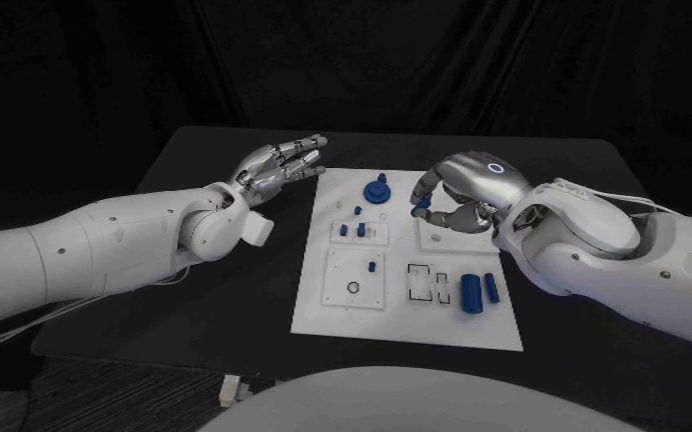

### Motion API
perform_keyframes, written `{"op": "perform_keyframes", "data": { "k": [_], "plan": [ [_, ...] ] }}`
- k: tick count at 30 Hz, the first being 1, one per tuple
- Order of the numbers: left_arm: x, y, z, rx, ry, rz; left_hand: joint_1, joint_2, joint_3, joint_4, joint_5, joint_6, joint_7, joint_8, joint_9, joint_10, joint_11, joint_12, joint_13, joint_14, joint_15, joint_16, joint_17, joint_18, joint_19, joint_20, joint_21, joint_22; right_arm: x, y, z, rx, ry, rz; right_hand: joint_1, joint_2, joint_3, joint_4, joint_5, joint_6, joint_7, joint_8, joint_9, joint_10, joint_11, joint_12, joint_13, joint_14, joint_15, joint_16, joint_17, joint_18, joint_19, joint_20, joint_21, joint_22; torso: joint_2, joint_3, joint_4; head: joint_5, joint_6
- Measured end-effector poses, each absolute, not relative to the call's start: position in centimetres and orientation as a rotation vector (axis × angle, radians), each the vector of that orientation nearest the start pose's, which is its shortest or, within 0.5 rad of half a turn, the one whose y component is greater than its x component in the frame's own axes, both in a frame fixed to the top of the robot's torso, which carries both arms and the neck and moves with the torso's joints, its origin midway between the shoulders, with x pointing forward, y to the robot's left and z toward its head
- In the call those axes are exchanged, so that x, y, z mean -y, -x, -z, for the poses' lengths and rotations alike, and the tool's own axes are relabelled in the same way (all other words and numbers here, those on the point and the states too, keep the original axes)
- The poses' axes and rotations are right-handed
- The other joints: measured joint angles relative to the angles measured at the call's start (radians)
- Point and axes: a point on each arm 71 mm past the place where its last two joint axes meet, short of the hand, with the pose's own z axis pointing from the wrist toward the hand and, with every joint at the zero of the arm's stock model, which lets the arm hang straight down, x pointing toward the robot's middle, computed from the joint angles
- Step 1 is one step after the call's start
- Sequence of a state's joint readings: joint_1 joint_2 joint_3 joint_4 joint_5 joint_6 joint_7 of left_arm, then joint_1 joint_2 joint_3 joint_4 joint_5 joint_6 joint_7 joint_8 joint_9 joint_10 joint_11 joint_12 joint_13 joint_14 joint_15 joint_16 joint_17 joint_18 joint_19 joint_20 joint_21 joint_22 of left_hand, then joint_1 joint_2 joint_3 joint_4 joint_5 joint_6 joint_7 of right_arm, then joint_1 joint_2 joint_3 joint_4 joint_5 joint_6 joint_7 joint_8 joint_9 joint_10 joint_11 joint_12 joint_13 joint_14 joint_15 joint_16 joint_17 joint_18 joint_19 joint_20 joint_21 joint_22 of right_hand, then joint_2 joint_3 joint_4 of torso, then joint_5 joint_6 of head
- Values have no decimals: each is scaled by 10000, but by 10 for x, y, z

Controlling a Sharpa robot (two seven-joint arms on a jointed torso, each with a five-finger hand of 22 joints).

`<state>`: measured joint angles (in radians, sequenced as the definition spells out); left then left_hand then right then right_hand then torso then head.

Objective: Assemble the parts on the task board

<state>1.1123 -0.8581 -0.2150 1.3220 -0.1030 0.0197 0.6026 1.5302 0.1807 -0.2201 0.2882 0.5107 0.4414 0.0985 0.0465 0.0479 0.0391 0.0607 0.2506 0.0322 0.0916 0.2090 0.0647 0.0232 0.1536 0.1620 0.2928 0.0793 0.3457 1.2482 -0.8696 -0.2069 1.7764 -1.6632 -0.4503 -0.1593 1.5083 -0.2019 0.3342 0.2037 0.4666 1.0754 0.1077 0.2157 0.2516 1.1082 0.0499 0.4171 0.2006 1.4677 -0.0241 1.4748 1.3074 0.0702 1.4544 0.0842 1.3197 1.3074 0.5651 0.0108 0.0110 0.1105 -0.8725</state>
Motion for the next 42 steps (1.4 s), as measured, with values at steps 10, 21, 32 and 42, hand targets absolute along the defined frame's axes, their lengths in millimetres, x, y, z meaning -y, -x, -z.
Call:
{"op": "perform_keyframes", "data": {
  "k": [10, 21, 32, 42],
  "plan": [
    [-263, -466, 276, -15758, 9932, 16360, 0, 0, 0, 0, -1, 62, -14, 0, -1, 0, 0, 0, 0, 0, 0, 0, 0, 2, 22, 22, 0, -1, 88, -394, 192, -15502, 5183, -8582, 79, 79, 95, -96, -79, 0, 0, 0, 59, 10, 12, -41, -3, 0, 0, -31, 0, 0, -35, -34, -116, 0, 2, -1, 0, 101, 0],
    [-265, -466, 276, -15746, 9941, 16343, 0, 0, 0, 0, -3, 73, -2, 39, 9, 0, 0, 0, 0, 0, -1, 0, 9, 4, 36, 37, 0, -1, 61, -380, 219, -15905, 6191, -8890, 116, 116, 96, -97, -118, 0, 0, 0, 75, 33, 37, -26, 29, 0, 0, -31, -1, 1, -35, -35, -116, 0, 6, -2, 1, 219, 0],
    [-265, -466, 276, -15742, 9939, 16350, 0, 0, 28, -29, 34, 109, -37, 38, 8, -1, 0, 0, 0, 0, -1, 0, 8, 4, 36, 36, 0, -15, 47, -368, 245, -16438, 6835, -8951, 116, 116, 96, -97, -112, -1, 0, 0, 84, 39, 44, -27, 34, 0, 0, -31, -1, 1, -35, -35, -156, 0, 5, -2, 3, 221, 0],
    [-265, -466, 276, -15740, 9941, 16341, 0, 0, 28, -29, 34, 109, -37, 38, 7, 0, -1, 0, 0, -1, -1, 0, 7, 5, 36, 37, 0, -14, 43, -365, 259, -16651, 7011, -8939, 118, 119, 68, -125, -111, 0, 0, 0, 96, 49, 55, -30, 21, 0, 1, -31, -1, 0, -35, -34, -156, 0, 5, -1, 1, 368, 0]
  ]
}}
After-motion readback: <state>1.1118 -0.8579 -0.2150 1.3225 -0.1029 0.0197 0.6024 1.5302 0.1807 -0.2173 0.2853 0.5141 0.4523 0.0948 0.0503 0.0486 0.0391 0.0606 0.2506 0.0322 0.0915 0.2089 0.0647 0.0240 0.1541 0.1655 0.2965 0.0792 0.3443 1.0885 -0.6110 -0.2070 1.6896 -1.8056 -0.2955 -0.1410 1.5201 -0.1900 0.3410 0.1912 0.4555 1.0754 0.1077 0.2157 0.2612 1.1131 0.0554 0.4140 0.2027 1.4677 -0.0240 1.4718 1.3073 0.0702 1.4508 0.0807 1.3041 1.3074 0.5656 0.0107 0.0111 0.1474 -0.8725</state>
